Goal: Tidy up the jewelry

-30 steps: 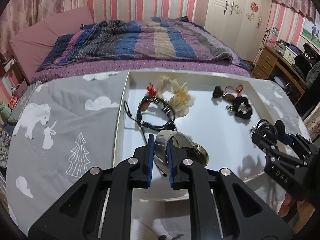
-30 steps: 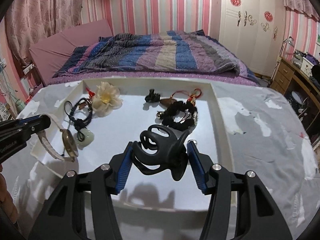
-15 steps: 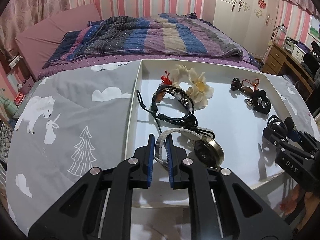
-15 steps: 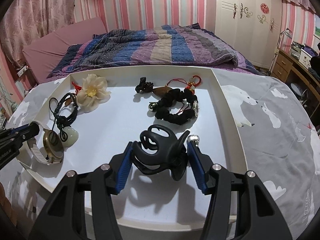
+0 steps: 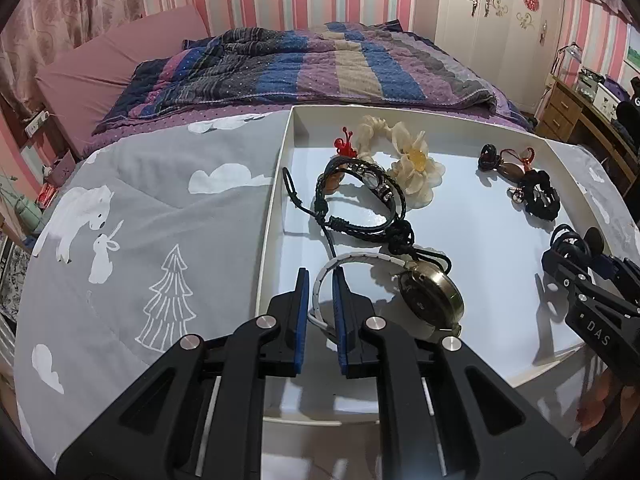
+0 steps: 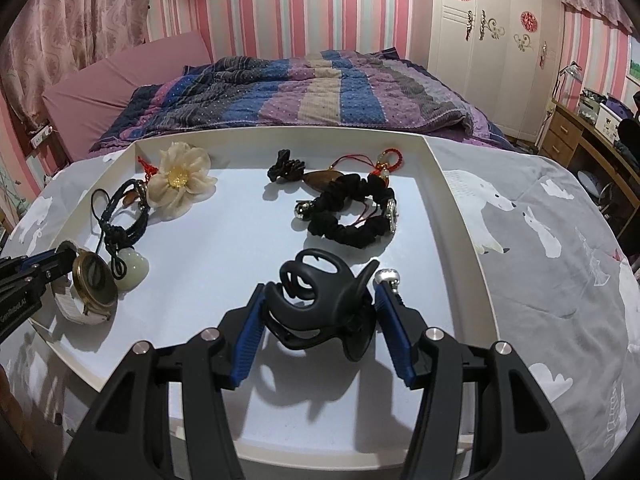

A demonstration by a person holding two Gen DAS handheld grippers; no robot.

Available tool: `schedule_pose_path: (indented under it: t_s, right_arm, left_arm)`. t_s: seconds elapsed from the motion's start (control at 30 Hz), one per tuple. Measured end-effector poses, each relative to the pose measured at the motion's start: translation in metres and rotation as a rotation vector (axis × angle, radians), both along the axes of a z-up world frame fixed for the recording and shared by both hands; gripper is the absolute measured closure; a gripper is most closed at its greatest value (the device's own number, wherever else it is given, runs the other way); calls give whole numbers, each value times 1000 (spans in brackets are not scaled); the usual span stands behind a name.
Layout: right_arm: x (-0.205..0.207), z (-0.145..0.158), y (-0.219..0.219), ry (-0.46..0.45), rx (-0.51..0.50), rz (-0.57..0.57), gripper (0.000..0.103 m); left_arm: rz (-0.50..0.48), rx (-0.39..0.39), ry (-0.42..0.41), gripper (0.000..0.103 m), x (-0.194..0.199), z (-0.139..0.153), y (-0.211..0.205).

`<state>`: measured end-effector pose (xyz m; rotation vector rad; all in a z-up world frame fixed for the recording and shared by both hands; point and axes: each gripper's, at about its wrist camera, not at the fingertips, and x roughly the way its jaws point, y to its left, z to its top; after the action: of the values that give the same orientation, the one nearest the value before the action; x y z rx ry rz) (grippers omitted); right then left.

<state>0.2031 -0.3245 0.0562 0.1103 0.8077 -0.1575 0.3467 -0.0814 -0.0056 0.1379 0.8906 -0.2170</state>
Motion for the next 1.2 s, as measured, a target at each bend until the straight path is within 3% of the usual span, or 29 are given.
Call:
schedule_pose_path:
  t_s: [0.47,0.87,0.93,1.0,1.2]
  right_arm:
    - [1,-2,5,17,-35,12,47]
    - [0,-3,0,86,-4,35,46]
    - [-1,-2,-2,94,11,38,38]
    - [-3,0,-3,92,18,41,37]
    - [-8,16,-12,57,35,32,27]
  left_arm:
    - [11,24,9,91,2,-6,-2]
    - [-22,7,8,68,-5,-2,-7]
    - [-29,9,6,57,-8,0,-9]
    - [-26,35,-20,44,-12,4,-12]
    - [-13,21,-45,38,-16,25,-8]
